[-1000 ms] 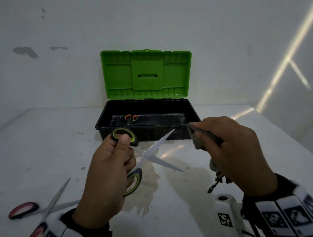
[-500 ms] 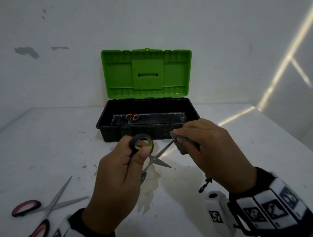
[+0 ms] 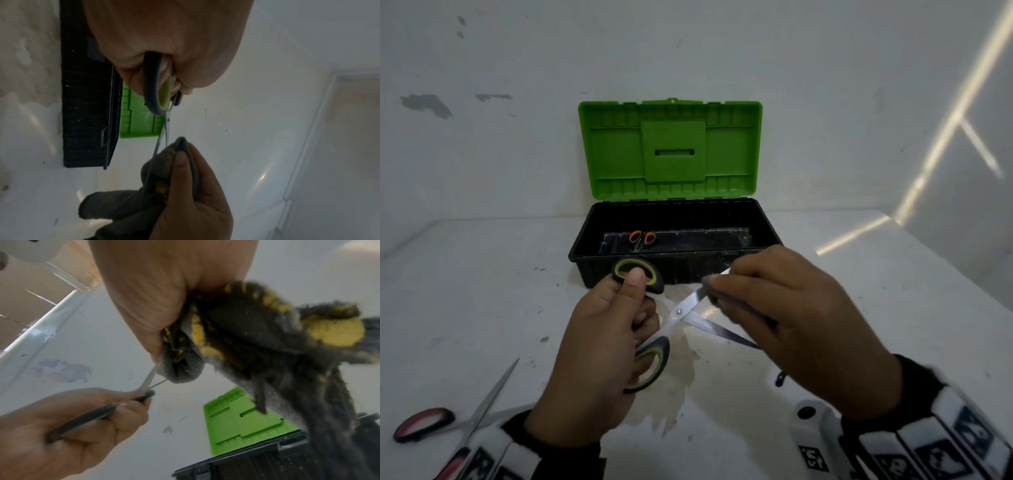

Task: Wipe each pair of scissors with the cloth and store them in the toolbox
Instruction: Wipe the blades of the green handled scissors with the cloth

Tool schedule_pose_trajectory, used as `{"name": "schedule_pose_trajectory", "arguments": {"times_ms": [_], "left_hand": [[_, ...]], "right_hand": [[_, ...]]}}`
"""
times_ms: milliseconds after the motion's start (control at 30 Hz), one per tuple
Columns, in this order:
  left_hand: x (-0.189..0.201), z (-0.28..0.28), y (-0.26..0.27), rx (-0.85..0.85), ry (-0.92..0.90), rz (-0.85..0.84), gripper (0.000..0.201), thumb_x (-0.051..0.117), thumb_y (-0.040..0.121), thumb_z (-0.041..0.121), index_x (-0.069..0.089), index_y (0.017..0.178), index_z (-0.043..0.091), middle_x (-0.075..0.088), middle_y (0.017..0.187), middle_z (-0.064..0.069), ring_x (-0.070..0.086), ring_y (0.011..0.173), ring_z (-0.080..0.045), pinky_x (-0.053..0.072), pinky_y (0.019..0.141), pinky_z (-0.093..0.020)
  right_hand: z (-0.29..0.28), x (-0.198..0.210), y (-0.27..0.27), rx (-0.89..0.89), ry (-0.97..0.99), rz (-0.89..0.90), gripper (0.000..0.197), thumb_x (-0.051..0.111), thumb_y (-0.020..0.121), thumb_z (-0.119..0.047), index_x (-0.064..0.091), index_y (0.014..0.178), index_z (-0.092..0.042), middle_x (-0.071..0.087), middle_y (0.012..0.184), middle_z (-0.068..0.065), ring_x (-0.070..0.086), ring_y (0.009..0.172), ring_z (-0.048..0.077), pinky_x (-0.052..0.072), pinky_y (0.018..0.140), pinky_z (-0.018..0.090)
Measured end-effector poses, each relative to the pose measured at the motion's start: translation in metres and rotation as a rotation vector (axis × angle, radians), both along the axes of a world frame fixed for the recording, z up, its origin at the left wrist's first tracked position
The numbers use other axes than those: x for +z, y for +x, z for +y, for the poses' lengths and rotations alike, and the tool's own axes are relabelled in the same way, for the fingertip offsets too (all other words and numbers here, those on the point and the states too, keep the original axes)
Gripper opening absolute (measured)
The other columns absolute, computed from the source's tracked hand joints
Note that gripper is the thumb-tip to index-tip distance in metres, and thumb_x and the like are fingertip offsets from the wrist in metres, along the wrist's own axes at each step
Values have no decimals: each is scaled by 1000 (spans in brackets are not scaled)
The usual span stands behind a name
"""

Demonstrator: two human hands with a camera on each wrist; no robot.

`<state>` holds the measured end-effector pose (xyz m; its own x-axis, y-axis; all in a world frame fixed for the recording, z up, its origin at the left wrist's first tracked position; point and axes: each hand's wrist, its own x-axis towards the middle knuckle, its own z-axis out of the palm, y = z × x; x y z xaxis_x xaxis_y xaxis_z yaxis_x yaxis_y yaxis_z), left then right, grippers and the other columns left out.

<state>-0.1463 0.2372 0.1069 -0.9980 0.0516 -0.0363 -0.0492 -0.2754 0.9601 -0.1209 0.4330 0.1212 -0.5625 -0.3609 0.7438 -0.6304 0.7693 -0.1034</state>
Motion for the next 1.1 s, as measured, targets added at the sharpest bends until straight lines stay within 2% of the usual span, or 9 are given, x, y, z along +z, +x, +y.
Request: {"name": "schedule_pose_trajectory", "arguments": {"times_ms": [200,300,367,600,700,767,867,967,1100], "left_hand": [[4,0,2,-29,-62,-1,34,51,97,35,65,69,24,31,59,3,24,44,-7,20,34,-18],[3,-4,0,-43,-60,20,31,53,96,33,59,91,3,30,59,3,23,44,-7,19,36,-15],[1,-4,-1,-48,-49,31,34,53,96,32,55,97,-2,29,59,2,21,45,-8,18,38,-15],[2,-2,-6,-89,0,39,37,56,90,36,58,96,0,28,60,1,22,48,-10,19,39,-17],[0,-5,-6,-82,-14,30,39,56,89,37,58,98,-1,27,60,1,21,48,-10,19,39,-16],[-1,-6,-6,-74,-5,13,32,55,93,36,61,89,5,27,60,2,22,47,-9,17,41,-17],[-2,-8,-8,-45,-16,-5,25,53,96,34,65,80,19,26,61,3,22,46,-8,18,39,-16],[-4,-9,-12,-35,-6,-23,25,53,98,32,67,82,17,26,61,1,21,46,-8,18,37,-15],[-7,-3,-14,-62,12,-63,23,53,98,32,63,84,17,27,61,2,22,47,-8,17,38,-16]], "right_hand": [[-8,-13,-9,-20,88,-35,18,71,88,-13,75,105,-9,67,92,5,60,80,22,51,65,36],[9,-16,-16,-88,12,-55,19,62,92,-19,75,104,-11,67,91,3,60,82,20,52,68,37],[14,-16,-17,-129,-39,-40,24,58,92,-21,75,103,-10,69,92,3,61,82,21,53,69,37],[-8,-12,-6,-35,13,-56,21,60,93,-19,75,105,-11,67,94,2,59,84,17,50,73,29],[14,-15,-17,-112,-33,-50,21,60,92,-20,75,103,-11,68,93,1,60,85,19,51,75,33],[29,-17,-23,-177,-54,-61,18,62,90,-18,76,100,-12,68,92,1,60,85,17,51,76,31],[44,-19,-24,-243,-152,-86,15,69,87,-7,76,99,-13,69,90,-4,58,77,1,49,73,20],[46,-13,-16,-228,-252,-88,18,69,86,-11,75,102,-15,68,91,-8,51,71,-15,46,69,13],[23,-2,-8,-52,-130,-31,18,70,88,-17,76,104,-12,69,97,-1,63,87,12,50,78,23]]}}
